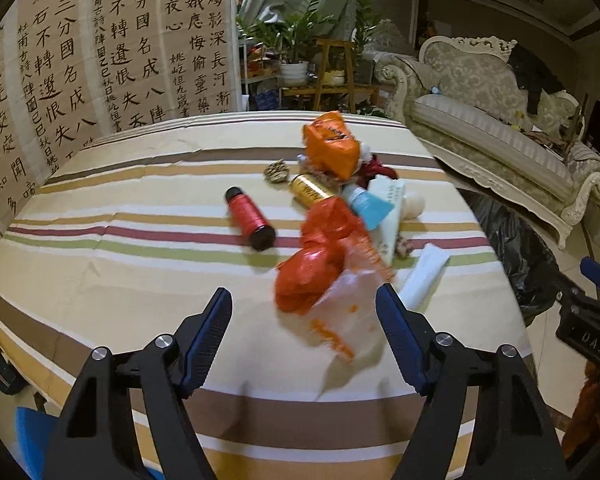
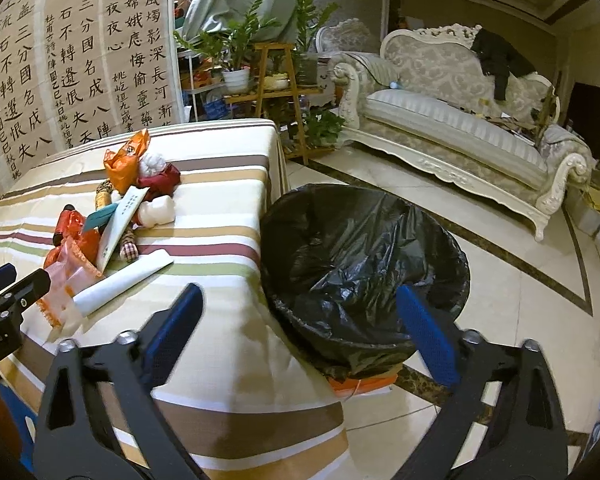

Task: Collect trash
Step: 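Reach the left tool to the translucent orange-printed bag and grasp it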

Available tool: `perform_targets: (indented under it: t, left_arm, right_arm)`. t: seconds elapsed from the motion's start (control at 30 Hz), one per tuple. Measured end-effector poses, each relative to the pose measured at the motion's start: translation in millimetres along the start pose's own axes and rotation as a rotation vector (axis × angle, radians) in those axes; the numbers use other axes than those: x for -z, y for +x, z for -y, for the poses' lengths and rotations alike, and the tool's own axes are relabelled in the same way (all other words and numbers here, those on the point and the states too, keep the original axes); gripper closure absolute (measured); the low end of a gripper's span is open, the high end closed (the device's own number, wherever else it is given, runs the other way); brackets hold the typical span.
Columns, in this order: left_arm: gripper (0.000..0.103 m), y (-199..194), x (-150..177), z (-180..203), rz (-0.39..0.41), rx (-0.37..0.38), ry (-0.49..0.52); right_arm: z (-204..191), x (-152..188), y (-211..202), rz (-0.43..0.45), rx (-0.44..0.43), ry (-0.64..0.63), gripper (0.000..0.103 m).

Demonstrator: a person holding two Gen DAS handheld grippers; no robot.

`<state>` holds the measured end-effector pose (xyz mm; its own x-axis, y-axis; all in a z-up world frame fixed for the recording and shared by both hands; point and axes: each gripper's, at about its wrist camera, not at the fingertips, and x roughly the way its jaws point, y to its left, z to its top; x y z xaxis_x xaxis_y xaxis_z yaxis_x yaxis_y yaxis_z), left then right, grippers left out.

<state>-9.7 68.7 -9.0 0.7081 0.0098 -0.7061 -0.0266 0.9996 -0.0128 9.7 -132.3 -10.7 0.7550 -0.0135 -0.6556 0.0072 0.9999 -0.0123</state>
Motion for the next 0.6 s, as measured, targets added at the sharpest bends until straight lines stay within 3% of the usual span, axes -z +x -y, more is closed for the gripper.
perform_targets:
  t: [0.37, 0.6]
  left_arm:
    - [0.031, 8.7, 2.3, 2.6, -0.028, 0.038, 0.007]
    - [0.051, 14.6, 10.1, 15.1, -0.067, 0.097, 0.013]
  right_arm:
    - [-9.5, 0.0, 4.4, -0.020, -0.024, -0.011, 0.016]
    - [-3.5, 2.6, 5.6, -0.021, -0.033, 0.009, 0.016]
